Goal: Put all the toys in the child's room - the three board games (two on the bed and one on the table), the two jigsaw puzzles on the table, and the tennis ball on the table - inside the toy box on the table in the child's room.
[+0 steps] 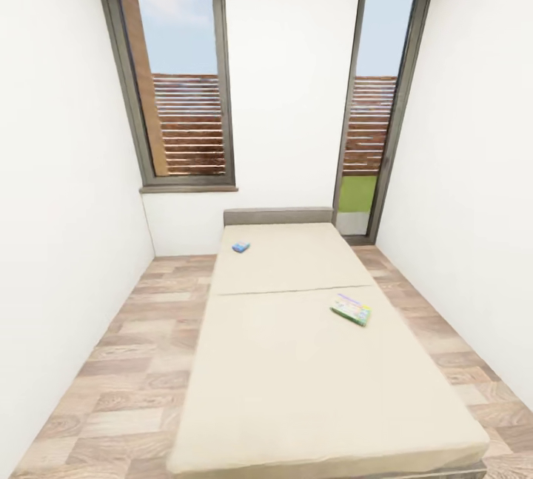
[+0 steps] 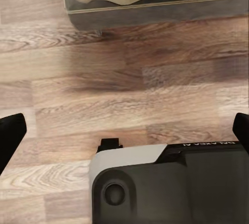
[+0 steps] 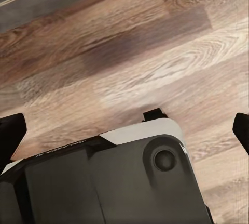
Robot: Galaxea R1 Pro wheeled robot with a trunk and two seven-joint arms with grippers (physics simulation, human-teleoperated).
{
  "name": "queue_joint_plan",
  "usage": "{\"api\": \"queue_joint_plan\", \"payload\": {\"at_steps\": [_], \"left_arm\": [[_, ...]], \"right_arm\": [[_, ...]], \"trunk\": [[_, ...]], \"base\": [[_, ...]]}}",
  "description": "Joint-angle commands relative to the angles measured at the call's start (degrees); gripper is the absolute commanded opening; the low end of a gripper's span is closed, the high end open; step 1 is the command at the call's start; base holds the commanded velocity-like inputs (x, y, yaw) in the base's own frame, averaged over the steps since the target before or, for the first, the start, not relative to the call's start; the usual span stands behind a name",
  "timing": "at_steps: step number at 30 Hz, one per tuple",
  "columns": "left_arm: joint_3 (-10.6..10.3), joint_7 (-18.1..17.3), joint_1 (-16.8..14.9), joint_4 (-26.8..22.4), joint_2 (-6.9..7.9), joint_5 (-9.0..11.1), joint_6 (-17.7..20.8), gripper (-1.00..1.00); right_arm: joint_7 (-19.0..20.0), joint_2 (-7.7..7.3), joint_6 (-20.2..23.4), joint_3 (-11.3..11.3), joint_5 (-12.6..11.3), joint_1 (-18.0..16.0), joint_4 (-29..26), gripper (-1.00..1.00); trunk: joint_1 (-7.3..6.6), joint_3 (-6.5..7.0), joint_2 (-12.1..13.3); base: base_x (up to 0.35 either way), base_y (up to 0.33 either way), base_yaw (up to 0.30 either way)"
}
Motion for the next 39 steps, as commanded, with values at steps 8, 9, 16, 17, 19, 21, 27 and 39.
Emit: {"api": "queue_joint_plan", "payload": {"at_steps": [8,9,16,17,19,21,27,39], "left_arm": [[-0.2,-0.1,0.0,0.1,-0.04,0.0,-0.2,1.0],[-0.2,-0.1,0.0,0.1,-0.05,0.0,-0.3,1.0],[-0.2,-0.1,0.0,0.1,-0.06,0.0,-0.3,1.0],[-0.2,-0.1,0.0,0.1,-0.07,0.0,-0.4,1.0],[-0.2,-0.1,0.0,0.1,-0.07,0.0,-0.4,1.0],[-0.2,-0.1,0.0,0.1,-0.07,0.0,-0.4,1.0],[-0.2,-0.1,0.0,0.1,-0.01,0.0,-0.3,1.0],[-0.2,-0.1,0.0,0.1,-0.01,0.0,-0.3,1.0]], "right_arm": [[0.0,0.04,-0.2,-0.5,-0.1,0.0,0.0,1.0],[0.0,0.05,-0.2,-0.5,-0.1,0.0,0.0,1.0],[0.0,0.03,-0.2,-0.5,-0.1,0.0,0.0,1.0],[0.0,0.03,-0.2,-0.5,-0.1,0.0,0.0,1.0],[0.0,0.03,-0.2,-0.5,-0.1,0.0,0.0,1.0],[0.0,0.03,-0.2,-0.5,-0.1,0.0,0.0,1.0],[0.0,0.03,-0.2,-0.5,-0.1,0.0,0.0,1.0],[0.0,0.03,-0.2,-0.5,-0.1,0.0,0.0,1.0]], "trunk": [[0.03,-0.08,-0.1],[0.03,-0.08,-0.1],[0.03,-0.08,-0.1],[0.03,-0.08,-0.1],[0.03,-0.08,-0.1],[0.03,-0.08,-0.1],[0.03,-0.08,-0.1],[0.03,-0.08,-0.1]], "base": [[0.088,0.32,-0.204],[0.21,0.258,-0.27],[0.19,0.179,-0.277],[0.049,0.043,-0.279],[0.028,0.025,-0.28],[0.013,0.031,-0.28],[0.004,0.186,-0.28],[0.0,0.161,-0.249]]}}
